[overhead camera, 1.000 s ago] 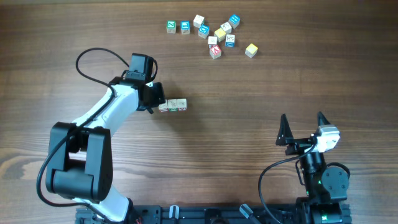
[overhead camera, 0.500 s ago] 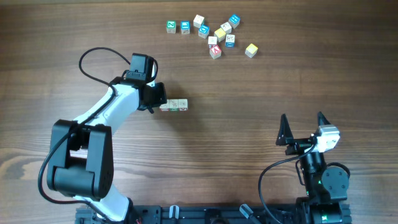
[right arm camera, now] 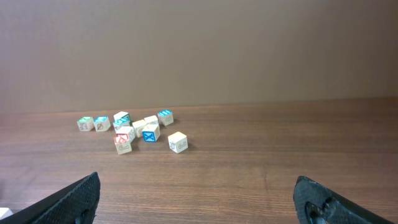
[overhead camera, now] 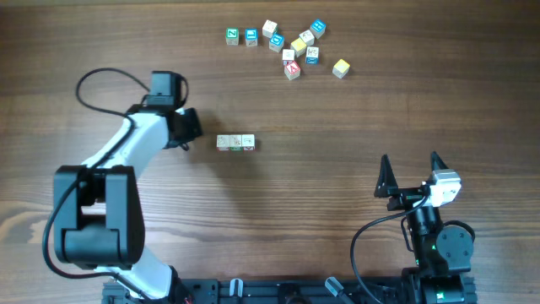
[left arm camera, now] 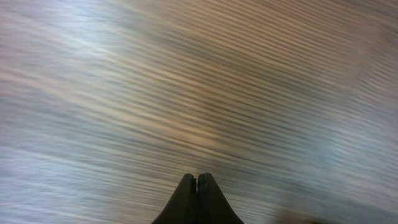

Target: Form a horizontal line

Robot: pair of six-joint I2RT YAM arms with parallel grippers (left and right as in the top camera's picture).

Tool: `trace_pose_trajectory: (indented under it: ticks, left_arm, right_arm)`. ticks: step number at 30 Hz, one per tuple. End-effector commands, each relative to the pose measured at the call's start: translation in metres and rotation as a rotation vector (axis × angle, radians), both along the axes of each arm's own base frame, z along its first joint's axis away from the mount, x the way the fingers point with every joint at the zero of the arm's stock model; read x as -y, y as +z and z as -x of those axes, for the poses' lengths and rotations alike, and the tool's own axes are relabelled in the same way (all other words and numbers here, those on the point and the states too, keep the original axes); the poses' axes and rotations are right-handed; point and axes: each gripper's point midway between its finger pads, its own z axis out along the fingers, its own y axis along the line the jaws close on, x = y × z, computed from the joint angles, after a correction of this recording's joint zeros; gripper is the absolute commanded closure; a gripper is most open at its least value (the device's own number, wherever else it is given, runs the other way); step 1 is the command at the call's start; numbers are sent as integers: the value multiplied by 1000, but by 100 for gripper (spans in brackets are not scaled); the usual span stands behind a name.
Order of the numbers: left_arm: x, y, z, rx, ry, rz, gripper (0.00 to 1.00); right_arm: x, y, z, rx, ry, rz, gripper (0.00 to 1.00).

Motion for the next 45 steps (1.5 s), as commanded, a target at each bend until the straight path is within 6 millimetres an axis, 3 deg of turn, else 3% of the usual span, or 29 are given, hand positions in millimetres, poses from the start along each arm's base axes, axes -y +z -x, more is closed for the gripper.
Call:
trace_pose_trajectory:
  ticks: [1,3,4,7,45]
  left_arm:
    - [-48,-5,6,-16,182,8,71]
    - [-67,-5,8,-15,230,9,28]
    - [-74,-5,9,-16,250,9,0]
    - [-82,-5,11,-15,271,9,0]
    - [-82,-5,11,-15,271,9,0]
  right_arm:
    - [-2,1,0,7,14,5,0]
    - [-2,1,0,7,14,5,0]
    - [-2,1,0,7,14,5,0]
    - [-2,1,0,7,14,5,0]
    - [-2,1,0,7,14,5,0]
